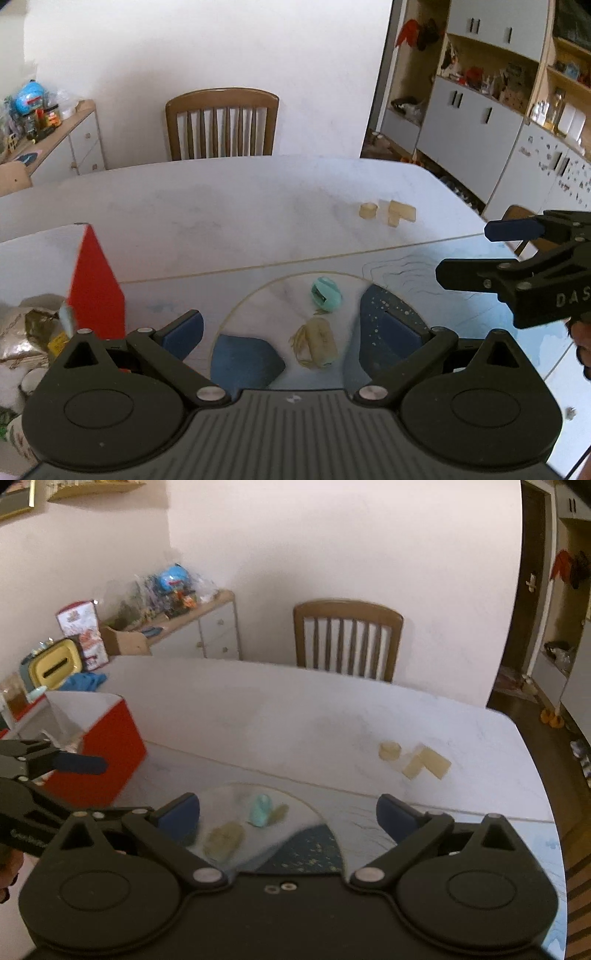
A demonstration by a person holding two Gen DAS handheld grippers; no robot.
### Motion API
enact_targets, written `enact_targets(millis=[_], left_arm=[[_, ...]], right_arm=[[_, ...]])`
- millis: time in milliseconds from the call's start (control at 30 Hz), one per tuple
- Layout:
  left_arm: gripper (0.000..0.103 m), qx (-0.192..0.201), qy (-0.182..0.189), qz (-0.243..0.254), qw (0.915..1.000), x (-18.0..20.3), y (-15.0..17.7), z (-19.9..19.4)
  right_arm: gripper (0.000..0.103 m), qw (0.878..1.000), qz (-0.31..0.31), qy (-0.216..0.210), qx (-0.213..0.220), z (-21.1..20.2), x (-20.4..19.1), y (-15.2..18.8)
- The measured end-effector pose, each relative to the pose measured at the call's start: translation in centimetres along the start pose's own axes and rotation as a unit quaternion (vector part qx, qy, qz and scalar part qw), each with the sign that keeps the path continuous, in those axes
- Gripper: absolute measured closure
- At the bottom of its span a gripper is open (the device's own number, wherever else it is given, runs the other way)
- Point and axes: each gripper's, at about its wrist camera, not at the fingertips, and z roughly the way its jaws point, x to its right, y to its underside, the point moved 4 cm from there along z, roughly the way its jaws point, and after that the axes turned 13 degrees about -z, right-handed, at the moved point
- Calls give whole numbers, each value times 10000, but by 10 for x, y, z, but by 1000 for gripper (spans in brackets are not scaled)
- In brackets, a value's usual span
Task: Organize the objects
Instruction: 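Move both open tools back to the teal toy and beige cylinder, then grasp teal toy with right tool while left tool grasps beige cylinder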
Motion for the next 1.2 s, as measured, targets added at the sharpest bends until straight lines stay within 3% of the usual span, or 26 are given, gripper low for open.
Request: enact_targets(millis=[233, 433, 767, 1033, 1133, 1200], left_arm=[[0, -52, -154, 241, 9996, 9, 6, 30], [0, -189, -186, 178, 9995, 7, 17, 44], [0, -258, -163, 160, 9994, 7, 33, 55], [1, -341, -238, 236, 9989, 15, 39, 80], [8, -332, -212, 247, 9989, 17, 40, 85], [20, -346, -198, 270, 9988, 19, 40, 87]], right_arm=[[2, 9990, 208, -9, -401, 30, 20, 14], [6, 9982, 288, -247, -472, 53, 26, 13], [14, 9962, 128, -650, -563, 80, 12, 6], [26, 9940, 8, -811, -737, 110, -6, 2], [29, 9929, -17, -893, -788, 118, -11, 2], [31, 9924, -44, -930, -806, 122, -13, 1]])
